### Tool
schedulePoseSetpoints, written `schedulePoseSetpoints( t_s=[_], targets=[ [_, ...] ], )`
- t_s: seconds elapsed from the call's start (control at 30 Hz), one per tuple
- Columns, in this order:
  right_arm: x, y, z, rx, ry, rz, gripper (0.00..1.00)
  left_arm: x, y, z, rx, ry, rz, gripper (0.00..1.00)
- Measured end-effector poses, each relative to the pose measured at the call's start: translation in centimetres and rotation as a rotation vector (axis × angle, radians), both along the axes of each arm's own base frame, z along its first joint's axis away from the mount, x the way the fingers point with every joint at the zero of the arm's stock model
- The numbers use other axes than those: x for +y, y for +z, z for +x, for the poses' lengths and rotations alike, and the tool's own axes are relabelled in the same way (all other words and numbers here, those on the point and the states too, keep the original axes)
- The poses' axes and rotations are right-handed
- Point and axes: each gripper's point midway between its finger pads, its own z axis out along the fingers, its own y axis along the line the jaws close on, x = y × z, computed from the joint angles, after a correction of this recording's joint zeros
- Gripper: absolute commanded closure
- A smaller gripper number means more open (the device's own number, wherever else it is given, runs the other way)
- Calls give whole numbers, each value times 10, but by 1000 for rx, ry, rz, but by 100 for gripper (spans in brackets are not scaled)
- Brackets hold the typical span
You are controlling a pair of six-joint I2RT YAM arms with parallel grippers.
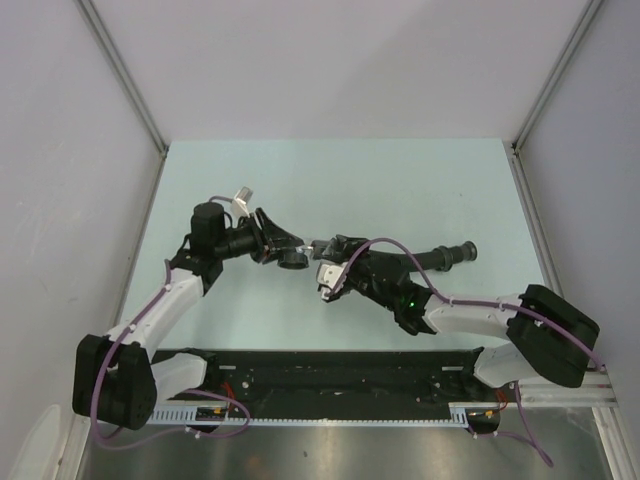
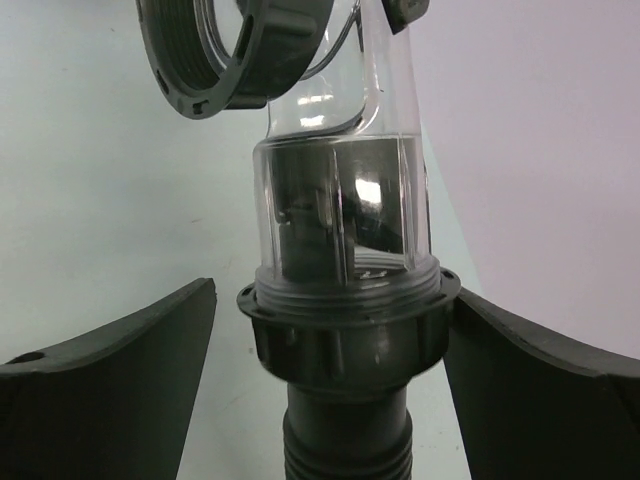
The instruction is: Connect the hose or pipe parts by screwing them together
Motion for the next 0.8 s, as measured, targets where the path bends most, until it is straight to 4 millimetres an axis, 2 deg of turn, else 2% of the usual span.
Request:
schedulePoseSetpoints(
  t_s=[0.03,0.07,0.13,0.23,0.4,0.63,0.8],
  targets=[
    [2,-1,2,-13,-3,0,30,0,1,-1,7,-2,-5,100],
    [3,-1,4,-26,-7,-2,37,-1,0,-1,14,-2,-8,100],
    [4,2,7,-50,-8,2,49,0,-1,-2,26,-3,-8,100],
    [5,3,6,-50,5,9,61,1,1,-3,13,-14,-8,100],
    [6,4,7,100,110,56,71,0,2,-2,-68,-55,12,100],
    [2,13,5,483,362,168,73,-6,17,1,-389,-170,69,100],
    [3,3,4,697,464,169,76,-13,15,-1,-560,-229,142,100]
  ],
)
